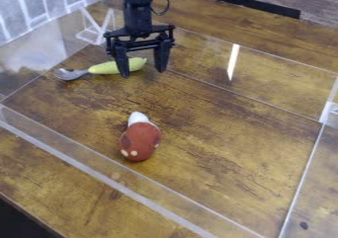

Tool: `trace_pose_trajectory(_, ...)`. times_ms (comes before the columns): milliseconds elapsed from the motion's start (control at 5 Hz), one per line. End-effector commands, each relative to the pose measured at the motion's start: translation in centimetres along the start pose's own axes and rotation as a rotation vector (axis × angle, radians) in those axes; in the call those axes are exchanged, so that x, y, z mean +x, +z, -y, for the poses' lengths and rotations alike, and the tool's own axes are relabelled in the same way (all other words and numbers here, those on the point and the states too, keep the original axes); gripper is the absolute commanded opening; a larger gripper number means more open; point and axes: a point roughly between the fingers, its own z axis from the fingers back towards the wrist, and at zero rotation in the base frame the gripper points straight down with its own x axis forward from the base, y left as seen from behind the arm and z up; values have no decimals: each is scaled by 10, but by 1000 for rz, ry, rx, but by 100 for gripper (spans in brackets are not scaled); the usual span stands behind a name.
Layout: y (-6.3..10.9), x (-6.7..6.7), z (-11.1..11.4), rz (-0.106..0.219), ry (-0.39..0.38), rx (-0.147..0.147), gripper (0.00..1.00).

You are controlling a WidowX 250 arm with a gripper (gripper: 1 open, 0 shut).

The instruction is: Move the green spoon to the left

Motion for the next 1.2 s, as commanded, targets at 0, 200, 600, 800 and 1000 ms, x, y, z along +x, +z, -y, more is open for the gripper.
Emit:
trace_pose_trajectory(0, 50, -9, 14, 87, -51, -79, 100)
trace_pose_trajectory(200, 59, -15, 17, 89, -76, -91, 100)
trace_pose_trajectory(600, 59, -15, 21, 87, -104, -96, 100)
trace_pose_trajectory(800, 56, -14, 22, 84, -114, -95, 0)
trace_pose_trajectory(1000, 55, -14, 23, 81, -135, -91, 0)
